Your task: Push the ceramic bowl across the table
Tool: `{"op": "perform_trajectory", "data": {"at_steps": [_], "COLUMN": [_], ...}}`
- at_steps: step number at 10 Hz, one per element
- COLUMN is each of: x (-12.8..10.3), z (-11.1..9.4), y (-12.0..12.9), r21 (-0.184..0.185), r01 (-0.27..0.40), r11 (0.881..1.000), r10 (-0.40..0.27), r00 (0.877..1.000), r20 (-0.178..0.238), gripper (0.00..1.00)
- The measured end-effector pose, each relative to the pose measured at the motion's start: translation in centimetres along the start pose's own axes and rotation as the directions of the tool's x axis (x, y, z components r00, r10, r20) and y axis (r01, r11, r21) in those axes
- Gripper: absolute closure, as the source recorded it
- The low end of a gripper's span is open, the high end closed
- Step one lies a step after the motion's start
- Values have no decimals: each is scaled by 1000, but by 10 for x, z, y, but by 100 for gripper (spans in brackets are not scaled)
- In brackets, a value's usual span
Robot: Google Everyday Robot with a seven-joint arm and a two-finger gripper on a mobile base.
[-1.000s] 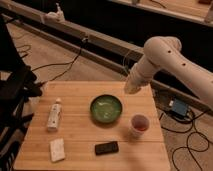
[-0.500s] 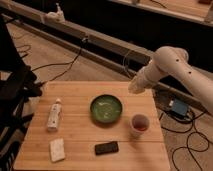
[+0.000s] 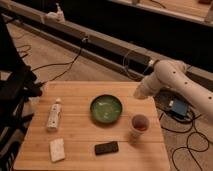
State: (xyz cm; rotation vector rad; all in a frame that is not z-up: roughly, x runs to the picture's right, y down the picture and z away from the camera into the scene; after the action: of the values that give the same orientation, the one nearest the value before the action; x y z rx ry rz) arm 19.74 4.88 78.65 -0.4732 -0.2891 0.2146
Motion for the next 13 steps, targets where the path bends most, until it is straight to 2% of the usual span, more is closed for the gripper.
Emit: {"op": "perform_trajectory", "data": {"at_steps": [5, 6, 10, 13], "x": [0, 6, 20, 23], "z": [1, 9, 50, 79], "y": [-2, 2, 23, 35], "r21": [1, -11, -97, -166], "r01": [4, 3, -9, -6], "r11": [1000, 1000, 995, 986], "r10": [-4, -3, 5, -2], "r00": [1000, 1000, 999, 999], "r20": [-5, -15, -36, -44], "gripper": [100, 100, 100, 100]}}
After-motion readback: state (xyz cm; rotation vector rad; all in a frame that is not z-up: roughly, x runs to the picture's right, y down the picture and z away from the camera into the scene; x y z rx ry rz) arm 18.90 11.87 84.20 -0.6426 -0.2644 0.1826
